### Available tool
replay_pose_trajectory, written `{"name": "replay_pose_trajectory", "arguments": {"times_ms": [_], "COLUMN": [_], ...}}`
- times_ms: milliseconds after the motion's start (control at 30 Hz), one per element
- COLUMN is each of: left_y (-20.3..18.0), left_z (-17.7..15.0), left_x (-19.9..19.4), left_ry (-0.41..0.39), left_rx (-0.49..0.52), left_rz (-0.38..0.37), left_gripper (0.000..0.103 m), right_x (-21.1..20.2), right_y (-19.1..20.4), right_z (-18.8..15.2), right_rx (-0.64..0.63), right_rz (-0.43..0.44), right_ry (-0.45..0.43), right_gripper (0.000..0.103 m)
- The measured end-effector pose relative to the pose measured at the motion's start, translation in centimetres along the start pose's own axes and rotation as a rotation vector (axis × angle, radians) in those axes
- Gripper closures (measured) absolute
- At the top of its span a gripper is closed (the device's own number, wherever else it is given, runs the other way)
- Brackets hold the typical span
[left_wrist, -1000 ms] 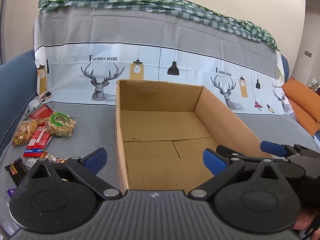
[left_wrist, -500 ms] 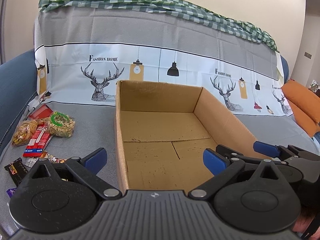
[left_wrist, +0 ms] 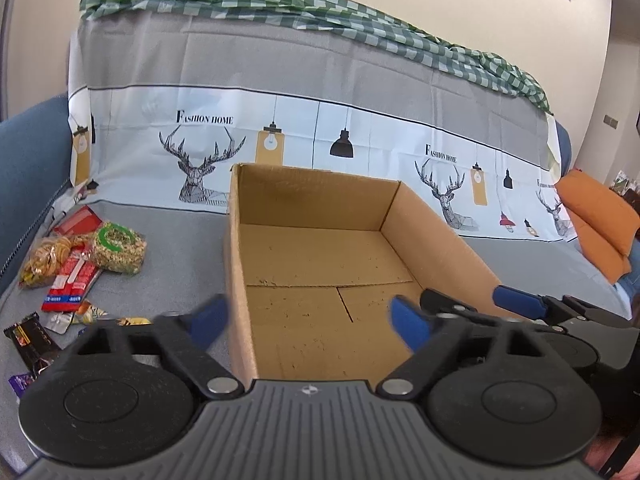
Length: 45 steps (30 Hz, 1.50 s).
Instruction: Organize snacks
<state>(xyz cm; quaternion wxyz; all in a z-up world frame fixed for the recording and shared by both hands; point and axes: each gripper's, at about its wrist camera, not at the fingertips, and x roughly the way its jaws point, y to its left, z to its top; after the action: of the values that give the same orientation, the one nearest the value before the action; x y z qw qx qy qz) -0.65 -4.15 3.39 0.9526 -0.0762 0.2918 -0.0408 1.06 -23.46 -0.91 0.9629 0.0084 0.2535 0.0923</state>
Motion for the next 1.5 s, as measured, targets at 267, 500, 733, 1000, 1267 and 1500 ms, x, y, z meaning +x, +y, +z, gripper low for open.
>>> {"name": "replay_pose_trajectory", "arguments": {"times_ms": [267, 500, 733, 1000, 1267, 1500], "left_y": [5.7, 15.9, 25.3, 28.6, 29.9, 30.8], "left_z": [3.4, 4.7, 2.7, 0.3, -0.7, -1.8], "left_x": [-1.5, -1.0, -0.7, -1.0, -0.1, 1.3], "left_ry": [0.06, 0.086, 0.139, 0.147, 0.21, 0.26], "left_rx": [-0.107, -0.326, -0.781, -0.793, -0.804, -0.832], "left_rz": [-0.107, -0.067, -0.031, 0.094, 0.15, 0.182], "left_gripper": [0.057, 0.057, 0.056, 0.047, 0.04, 0.025], "right_x": [-0.8, -2.0, -2.1, 1.0, 6.2, 9.6], "right_y": [3.6, 8.9, 14.7, 18.6, 21.6, 23.1], "right_z": [1.5, 2.0, 1.6, 0.0, -3.6, -5.4], "right_rx": [0.033, 0.054, -0.014, -0.045, -0.046, -0.008], "right_rz": [0.064, 0.269, 0.433, 0.477, 0.417, 0.428], "right_ry": [-0.036, -0.049, -0.038, 0.102, 0.308, 0.418], "right_gripper": [0.04, 0.046, 0.046, 0.046, 0.036, 0.015]}}
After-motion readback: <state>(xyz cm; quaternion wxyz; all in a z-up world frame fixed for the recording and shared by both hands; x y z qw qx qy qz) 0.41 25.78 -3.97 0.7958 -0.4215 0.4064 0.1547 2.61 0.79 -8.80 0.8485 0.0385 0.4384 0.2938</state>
